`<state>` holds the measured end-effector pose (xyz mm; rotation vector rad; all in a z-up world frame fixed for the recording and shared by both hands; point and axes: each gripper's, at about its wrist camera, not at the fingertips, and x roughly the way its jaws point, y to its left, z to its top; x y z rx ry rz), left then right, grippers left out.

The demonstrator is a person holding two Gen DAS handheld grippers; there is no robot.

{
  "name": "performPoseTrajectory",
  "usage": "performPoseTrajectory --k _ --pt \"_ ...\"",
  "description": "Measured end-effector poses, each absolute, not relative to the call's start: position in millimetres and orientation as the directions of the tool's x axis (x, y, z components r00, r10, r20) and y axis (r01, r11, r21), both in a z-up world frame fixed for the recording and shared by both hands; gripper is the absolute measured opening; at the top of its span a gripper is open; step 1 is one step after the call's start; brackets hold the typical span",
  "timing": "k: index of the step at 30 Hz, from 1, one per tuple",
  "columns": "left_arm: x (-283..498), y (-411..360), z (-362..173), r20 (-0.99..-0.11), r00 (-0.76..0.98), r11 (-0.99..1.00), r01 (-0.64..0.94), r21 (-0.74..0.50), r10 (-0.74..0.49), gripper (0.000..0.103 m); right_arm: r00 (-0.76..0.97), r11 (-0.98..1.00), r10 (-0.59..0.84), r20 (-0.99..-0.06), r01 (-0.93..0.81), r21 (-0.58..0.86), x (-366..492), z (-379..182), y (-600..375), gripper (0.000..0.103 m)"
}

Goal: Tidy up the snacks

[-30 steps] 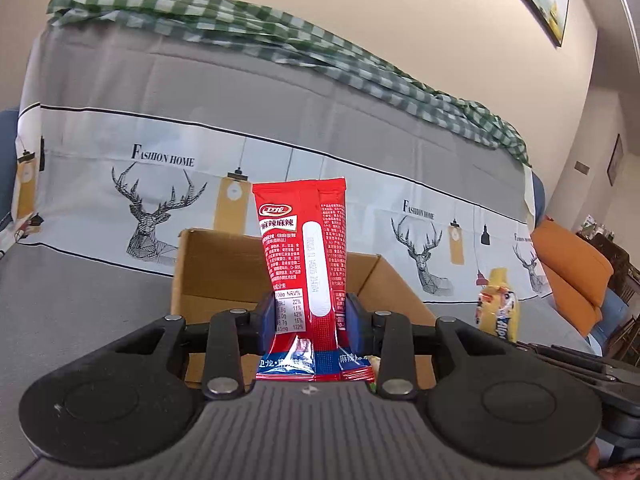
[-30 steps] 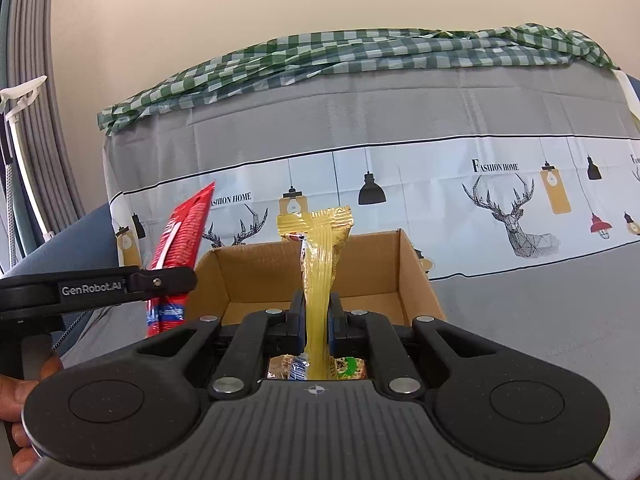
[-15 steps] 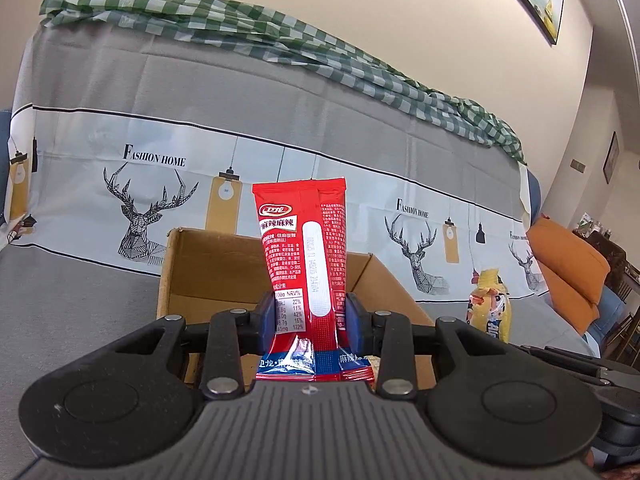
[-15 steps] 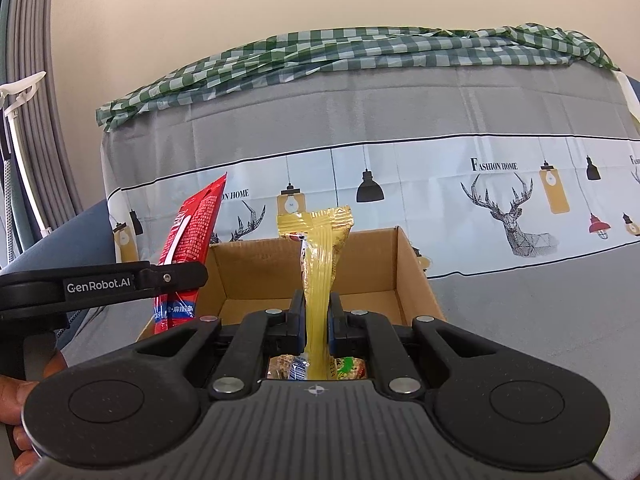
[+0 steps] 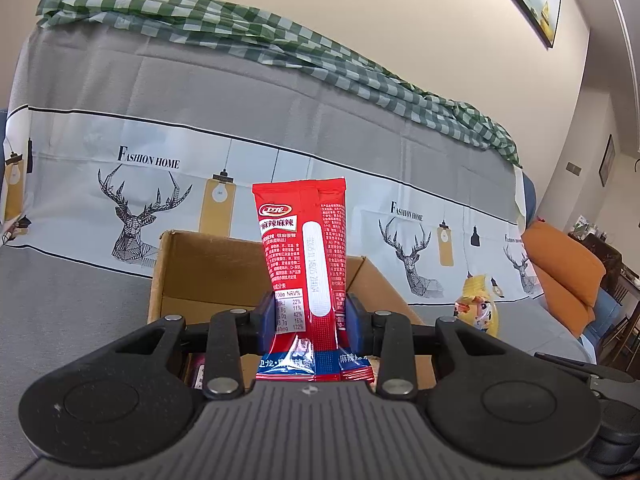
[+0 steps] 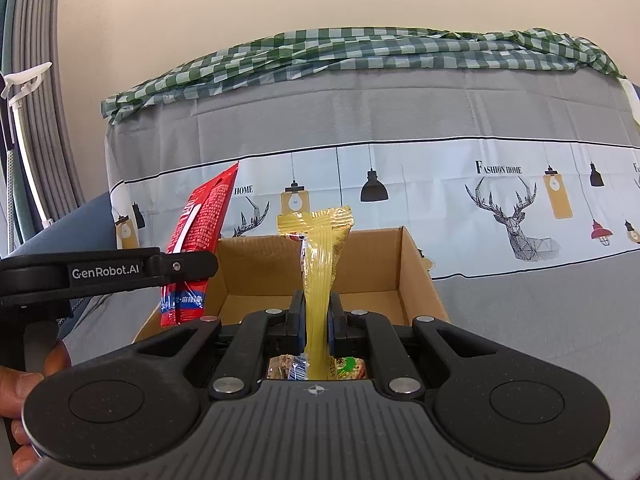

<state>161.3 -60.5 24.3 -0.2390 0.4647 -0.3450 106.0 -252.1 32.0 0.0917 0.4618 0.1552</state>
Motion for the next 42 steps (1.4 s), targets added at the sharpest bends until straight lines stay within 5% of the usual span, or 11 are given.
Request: performPoseTrajectory --k 12,14,15,16,18,20,27,36,42 --pt "160 -61 26 -0.372 0.827 0.895 0.310 -0.320 -0.420 0.040 0.883 0.984 0.174 -0.436 -0.139 0.113 106 32 -251 0.010" --pt "161 -64 26 -0.382 0.818 0.893 0.323 -0.314 -0.430 0.057 0.876 0.983 0.179 -0.447 -0.143 0.113 107 31 -251 0.012" --pt "160 -65 26 -0.378 0.822 0.896 0.325 -0.303 -0.426 0.062 0.869 0.983 0.179 -0.462 -0.143 0.113 109 29 -250 0.021" --pt "158 -66 28 -0.368 0.829 0.899 0.327 -0.291 -0.420 0.068 0.863 0.984 0.173 -0.475 -0.138 0.109 111 28 -249 0.044" --pt "154 -64 32 -0.346 0.844 0.906 0.332 -0.261 -0.409 0.071 0.867 0.988 0.151 -0.474 -0.119 0.099 111 29 -250 0.070" --pt "147 -60 35 -0.326 0.855 0.910 0.335 -0.245 -0.403 0.083 0.874 0.988 0.150 -0.462 -0.112 0.109 110 31 -252 0.072" --pt "106 -45 46 -0.303 0.895 0.944 0.292 -0.155 -0.327 0.094 0.873 0.986 0.150 -0.464 -0.099 0.133 100 34 -254 0.101" --pt "55 -33 28 -0.526 0.813 0.965 0.165 -0.203 -0.249 0.102 0.857 0.987 0.131 -0.498 -0.066 0.146 53 40 -258 0.102" --pt "56 -36 8 -0.637 0.747 0.981 0.117 -0.154 -0.189 0.102 0.832 0.999 0.036 -0.553 -0.036 0.011 30 32 -244 0.102"
